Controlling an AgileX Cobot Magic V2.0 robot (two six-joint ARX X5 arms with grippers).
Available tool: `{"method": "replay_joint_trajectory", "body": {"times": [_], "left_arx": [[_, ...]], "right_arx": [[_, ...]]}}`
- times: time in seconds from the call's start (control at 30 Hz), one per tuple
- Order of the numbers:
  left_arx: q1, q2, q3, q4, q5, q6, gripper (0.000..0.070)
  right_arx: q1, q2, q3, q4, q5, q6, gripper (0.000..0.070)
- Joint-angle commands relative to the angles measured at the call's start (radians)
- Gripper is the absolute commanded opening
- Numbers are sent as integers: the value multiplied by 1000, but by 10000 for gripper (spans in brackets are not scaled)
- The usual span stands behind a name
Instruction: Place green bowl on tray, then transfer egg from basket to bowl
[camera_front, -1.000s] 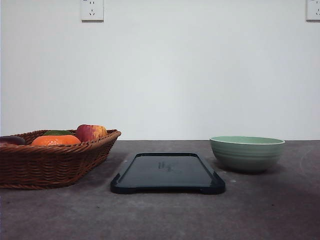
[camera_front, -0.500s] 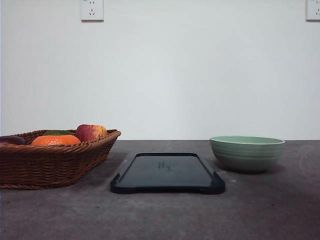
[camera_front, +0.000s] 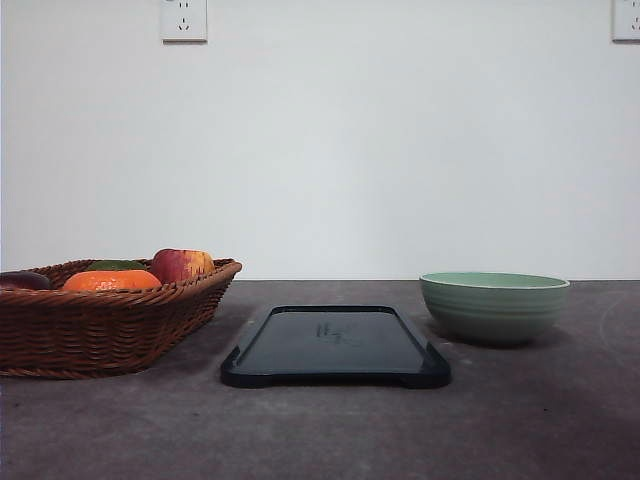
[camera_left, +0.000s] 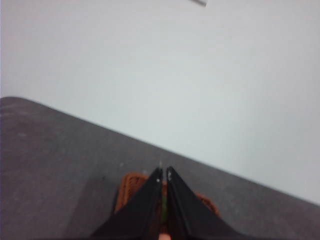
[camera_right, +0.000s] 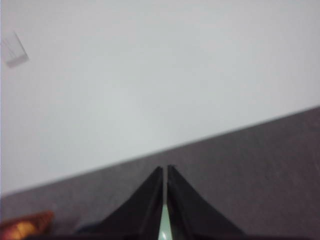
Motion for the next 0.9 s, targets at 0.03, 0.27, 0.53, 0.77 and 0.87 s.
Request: {"method": "replay_joint_trajectory", "body": {"times": [0.03, 0.27, 0.53, 0.77, 0.87], "left_arx": [[0, 92, 94, -31, 21, 42, 2], [0, 360, 300, -124, 137, 96, 1], [0, 647, 468, -176, 298, 126, 1], [-11, 810, 564, -254, 361, 153, 2], [-24, 861, 603, -327, 361, 184, 1]], "right_arx": [[-1, 83, 73, -37, -12, -85, 5], [0, 321, 227, -126, -102, -175, 6], [0, 584, 388, -215, -191, -192, 6], [0, 778, 518, -331, -210, -219, 6], [0, 843, 561, -373, -210, -219, 6]]}}
